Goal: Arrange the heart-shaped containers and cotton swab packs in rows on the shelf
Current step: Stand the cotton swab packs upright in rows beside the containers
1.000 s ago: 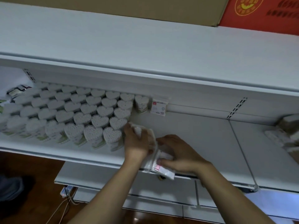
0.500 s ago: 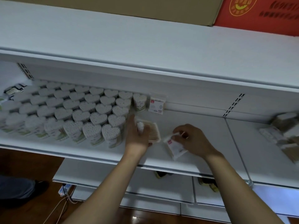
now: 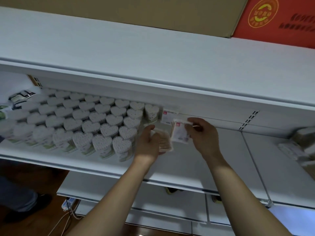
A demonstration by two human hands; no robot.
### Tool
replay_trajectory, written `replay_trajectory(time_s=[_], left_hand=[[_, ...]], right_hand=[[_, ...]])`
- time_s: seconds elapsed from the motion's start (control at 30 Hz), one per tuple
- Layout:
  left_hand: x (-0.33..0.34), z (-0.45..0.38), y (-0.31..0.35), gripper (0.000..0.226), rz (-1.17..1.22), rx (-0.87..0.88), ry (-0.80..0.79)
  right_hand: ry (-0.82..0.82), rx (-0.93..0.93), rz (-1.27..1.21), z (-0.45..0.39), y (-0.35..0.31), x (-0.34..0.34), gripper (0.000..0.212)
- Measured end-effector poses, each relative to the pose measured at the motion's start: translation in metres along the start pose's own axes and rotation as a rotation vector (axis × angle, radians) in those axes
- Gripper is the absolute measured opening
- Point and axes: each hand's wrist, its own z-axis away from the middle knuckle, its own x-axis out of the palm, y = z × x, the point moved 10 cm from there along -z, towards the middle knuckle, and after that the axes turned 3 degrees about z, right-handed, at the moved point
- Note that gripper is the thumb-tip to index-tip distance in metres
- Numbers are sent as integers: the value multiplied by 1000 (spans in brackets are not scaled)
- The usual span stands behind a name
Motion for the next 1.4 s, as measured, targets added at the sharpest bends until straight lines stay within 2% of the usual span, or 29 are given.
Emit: replay_trajectory(time_s=[0.07,0.13,0.33,0.5,0.8,0.93,1.03,1.1,1.17,1.2,1.27,1.33,1.4], left_hand=[[-5,-1,4,36,-16,8,5],[-6,0,6,38,-39,13,-8],[-14,2,8,37,-75,16,-16],[-17,0,5,37,-93,10,-17],[-15,5,8,37,-98,18,-33],[-15,10,10,38,-32,4,-22],[-13,10,10,38,-7,11,-3],[-10,10,10,39,1,19,10],[-6,10,11,39,34,29,25],[-5,10,12,37,54,32,33],[0,11,13,30,71,37,37],[3,11,10,15,51,16,34],[7,12,5,16,55,-36,36]], right_hand=[[89,-39,97,-14,-1,4,17],[106,-97,183,-26,-2,23,18],[5,-199,310,-43,2,82,24],[10,-290,419,-47,0,85,26],[10,-339,591,-52,0,87,27],[-4,-318,625,-51,-4,81,38],[62,-348,486,-37,-19,59,31],[3,-443,262,-14,-31,43,25],[-195,-523,83,19,-42,34,31],[-320,-536,75,36,-41,36,37],[-471,-560,228,60,-35,41,51],[-432,-574,309,64,-29,35,47],[-324,-429,189,54,-26,15,28]])
